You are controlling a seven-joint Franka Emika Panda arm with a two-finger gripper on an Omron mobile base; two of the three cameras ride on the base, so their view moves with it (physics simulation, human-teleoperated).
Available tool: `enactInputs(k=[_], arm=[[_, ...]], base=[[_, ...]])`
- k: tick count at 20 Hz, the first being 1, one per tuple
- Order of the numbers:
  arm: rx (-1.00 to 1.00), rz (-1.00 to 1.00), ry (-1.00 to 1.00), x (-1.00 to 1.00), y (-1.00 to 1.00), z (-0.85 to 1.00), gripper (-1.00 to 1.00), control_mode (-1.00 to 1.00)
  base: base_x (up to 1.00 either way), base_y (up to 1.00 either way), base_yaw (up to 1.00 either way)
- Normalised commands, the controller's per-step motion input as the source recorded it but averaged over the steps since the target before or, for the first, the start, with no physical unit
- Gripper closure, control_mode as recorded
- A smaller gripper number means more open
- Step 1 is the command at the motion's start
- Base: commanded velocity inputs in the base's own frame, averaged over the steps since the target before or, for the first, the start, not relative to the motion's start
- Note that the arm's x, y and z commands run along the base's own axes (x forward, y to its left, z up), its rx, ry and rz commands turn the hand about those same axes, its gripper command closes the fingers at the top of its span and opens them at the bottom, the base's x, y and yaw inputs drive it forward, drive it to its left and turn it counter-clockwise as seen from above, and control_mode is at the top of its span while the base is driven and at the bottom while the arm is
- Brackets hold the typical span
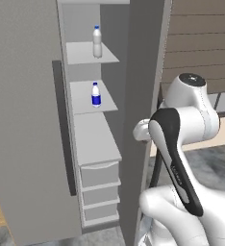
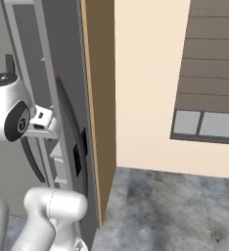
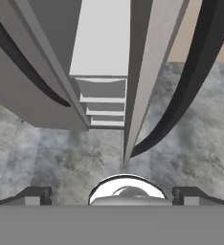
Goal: Take the bottled waters from the counter and place them in the freezer to freeze. Close the freezer door after placing the bottles.
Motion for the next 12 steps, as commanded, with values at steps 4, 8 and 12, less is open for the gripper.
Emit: enactInputs(k=[4,8,12], arm=[[0.00,0.00,0.00,0.00,0.00,0.00,-1.00,1.00],[0.00,0.00,0.00,0.00,0.00,0.00,-1.00,1.00],[0.00,0.00,0.00,0.00,0.00,0.00,-1.00,1.00]], base=[[0.20,0.08,0.00],[0.04,0.00,0.00],[0.00,0.00,0.00]])
